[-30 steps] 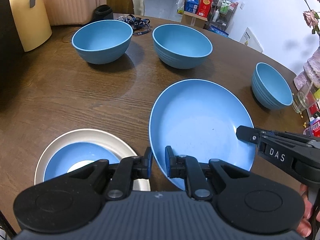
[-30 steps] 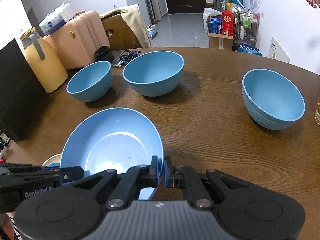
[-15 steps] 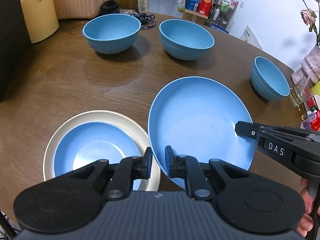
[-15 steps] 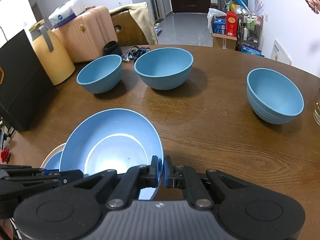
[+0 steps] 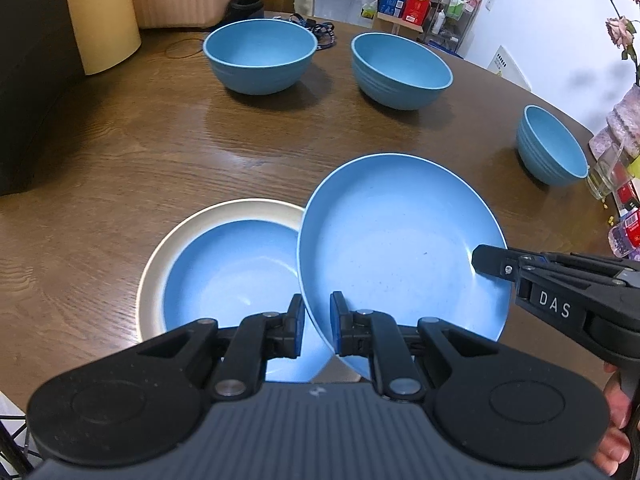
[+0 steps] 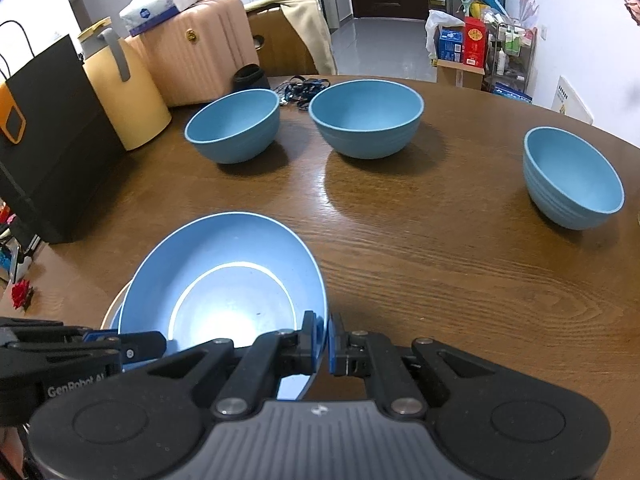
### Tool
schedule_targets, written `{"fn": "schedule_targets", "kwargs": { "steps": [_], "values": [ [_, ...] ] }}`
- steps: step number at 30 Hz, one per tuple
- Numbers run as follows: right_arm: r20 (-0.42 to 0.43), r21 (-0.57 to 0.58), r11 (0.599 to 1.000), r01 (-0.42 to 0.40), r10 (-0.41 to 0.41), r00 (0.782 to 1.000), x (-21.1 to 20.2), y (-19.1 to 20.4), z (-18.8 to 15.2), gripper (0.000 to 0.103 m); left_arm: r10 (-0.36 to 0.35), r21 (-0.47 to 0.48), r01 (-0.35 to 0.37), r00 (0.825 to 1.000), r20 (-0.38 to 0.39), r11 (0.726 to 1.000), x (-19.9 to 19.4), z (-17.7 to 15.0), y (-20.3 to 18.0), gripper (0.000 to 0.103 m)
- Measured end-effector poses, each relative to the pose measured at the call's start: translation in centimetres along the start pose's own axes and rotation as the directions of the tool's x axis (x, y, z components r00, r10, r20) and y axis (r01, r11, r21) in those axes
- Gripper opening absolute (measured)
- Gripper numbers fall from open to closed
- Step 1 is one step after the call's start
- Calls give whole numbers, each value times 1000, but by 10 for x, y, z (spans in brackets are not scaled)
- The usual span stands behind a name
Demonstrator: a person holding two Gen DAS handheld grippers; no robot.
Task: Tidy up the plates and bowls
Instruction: 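Lift the blue plate with both grippers and carry it over the plate stack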
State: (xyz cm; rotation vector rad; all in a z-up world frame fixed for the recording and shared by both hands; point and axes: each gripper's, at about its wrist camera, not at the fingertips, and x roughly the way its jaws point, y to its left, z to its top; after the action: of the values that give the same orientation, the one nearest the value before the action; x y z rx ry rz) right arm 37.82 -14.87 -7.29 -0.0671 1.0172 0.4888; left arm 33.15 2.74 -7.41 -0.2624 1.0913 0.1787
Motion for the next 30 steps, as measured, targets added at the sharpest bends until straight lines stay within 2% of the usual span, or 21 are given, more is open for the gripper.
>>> {"fn": "schedule_targets", "kwargs": {
  "steps": [14, 30],
  "values": [
    [-20, -17, 1000, -9, 9, 1000, 7, 38, -5, 5, 7, -13, -7, 1000, -16, 1000, -5, -7, 37, 14],
    [-68, -45, 999, -22, 18, 997, 36, 71, -3, 5, 30, -27, -31, 998, -51, 999, 6, -12, 74, 14]
  ]
}}
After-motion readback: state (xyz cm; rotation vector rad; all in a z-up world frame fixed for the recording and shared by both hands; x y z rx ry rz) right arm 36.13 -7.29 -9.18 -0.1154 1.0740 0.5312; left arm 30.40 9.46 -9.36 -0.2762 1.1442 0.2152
